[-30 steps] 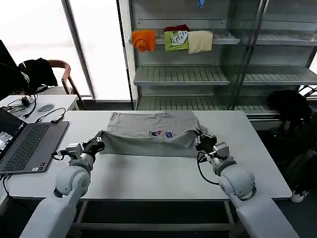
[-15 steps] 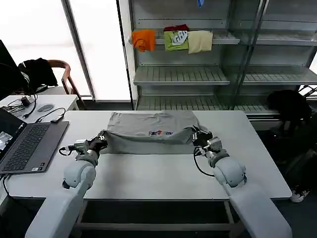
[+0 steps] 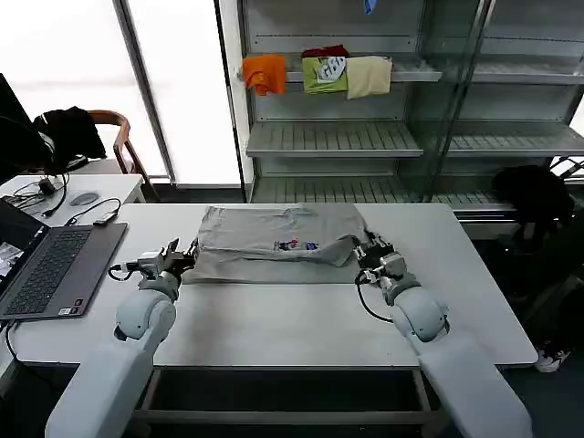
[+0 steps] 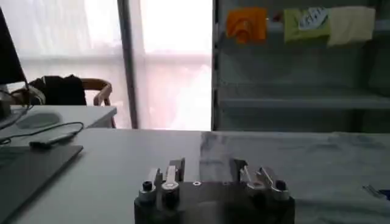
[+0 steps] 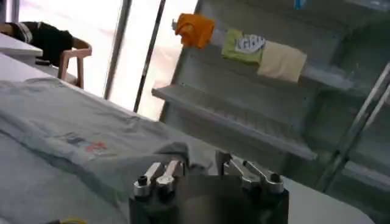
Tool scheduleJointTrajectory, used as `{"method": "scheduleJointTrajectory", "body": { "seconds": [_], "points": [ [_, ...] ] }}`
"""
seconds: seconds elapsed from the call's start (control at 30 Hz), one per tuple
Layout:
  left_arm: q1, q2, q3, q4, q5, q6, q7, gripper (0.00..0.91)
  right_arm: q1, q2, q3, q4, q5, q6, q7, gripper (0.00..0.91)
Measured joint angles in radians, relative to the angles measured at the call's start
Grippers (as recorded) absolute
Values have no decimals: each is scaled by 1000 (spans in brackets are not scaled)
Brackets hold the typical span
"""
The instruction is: Fold and organize the clothes.
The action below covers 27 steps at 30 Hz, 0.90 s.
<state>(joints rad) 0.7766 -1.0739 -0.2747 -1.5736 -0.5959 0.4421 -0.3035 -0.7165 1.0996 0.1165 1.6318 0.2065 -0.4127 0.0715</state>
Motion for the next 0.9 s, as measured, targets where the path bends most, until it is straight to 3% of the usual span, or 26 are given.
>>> {"method": "scheduleJointTrajectory", "body": {
  "seconds": [0.33, 0.9],
  "points": [
    [76, 45, -45, -122, 0, 45, 29, 907, -85, -51, 67, 122, 23, -8, 7, 907],
    [215, 59, -104, -196, -60, 63, 109, 907, -320, -84, 160, 243, 176, -58, 30, 907]
  ]
}}
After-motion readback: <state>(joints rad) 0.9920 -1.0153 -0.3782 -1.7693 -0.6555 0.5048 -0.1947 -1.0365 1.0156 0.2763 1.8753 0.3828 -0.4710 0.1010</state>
